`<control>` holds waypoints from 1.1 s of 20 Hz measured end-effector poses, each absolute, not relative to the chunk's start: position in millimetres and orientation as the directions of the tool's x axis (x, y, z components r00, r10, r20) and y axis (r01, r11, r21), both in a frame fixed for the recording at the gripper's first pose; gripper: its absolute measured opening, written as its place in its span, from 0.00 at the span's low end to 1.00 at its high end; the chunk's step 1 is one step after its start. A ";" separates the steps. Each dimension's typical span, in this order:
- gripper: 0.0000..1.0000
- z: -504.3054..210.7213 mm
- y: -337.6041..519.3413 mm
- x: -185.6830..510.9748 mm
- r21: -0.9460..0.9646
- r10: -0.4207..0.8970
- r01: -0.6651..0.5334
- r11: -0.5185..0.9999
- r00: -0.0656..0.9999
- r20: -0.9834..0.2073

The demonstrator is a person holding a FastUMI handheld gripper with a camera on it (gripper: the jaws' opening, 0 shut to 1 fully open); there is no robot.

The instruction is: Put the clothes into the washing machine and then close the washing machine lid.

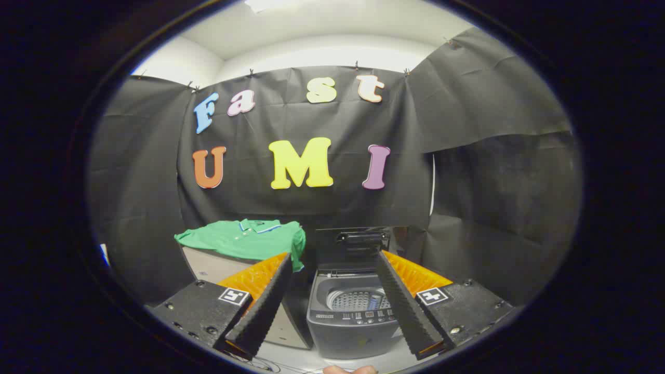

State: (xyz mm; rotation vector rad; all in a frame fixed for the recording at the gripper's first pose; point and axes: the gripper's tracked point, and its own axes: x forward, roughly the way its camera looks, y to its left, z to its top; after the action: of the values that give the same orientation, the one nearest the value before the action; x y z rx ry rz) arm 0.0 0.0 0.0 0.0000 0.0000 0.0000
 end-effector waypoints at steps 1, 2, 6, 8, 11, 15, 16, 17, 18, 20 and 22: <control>1.00 -0.1 -3.8 0.9 0.009 -0.002 0.002 1.000 1.000 -0.005; 1.00 -1.3 -8.3 1.3 0.016 -0.003 0.003 1.000 1.000 -0.011; 1.00 4.8 -20.4 2.8 -0.003 0.005 -0.005 1.000 1.000 -0.003; 1.00 10.8 -21.5 4.0 -0.007 0.027 -0.027 1.000 1.000 0.005; 1.00 14.5 -20.8 7.6 -0.010 0.072 -0.072 0.997 0.997 0.004; 1.00 8.0 -12.4 15.2 -0.012 0.142 -0.142 0.990 0.990 -0.019; 1.00 5.8 -9.5 17.2 -0.015 0.162 -0.163 0.987 0.986 -0.024; 1.00 4.6 -5.7 19.7 -0.018 0.182 -0.182 0.983 0.983 -0.031; 1.00 2.2 -0.5 22.8 -0.019 0.206 -0.207 0.978 0.978 -0.038; 1.00 -2.2 11.3 29.5 -0.016 0.245 -0.246 0.969 0.968 -0.060; 1.00 -3.4 26.3 37.5 -0.016 0.269 -0.272 0.962 0.959 -0.088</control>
State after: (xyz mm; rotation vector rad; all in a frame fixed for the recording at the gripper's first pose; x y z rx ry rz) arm 37.5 26.3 -3.4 -0.0281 0.0852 0.2742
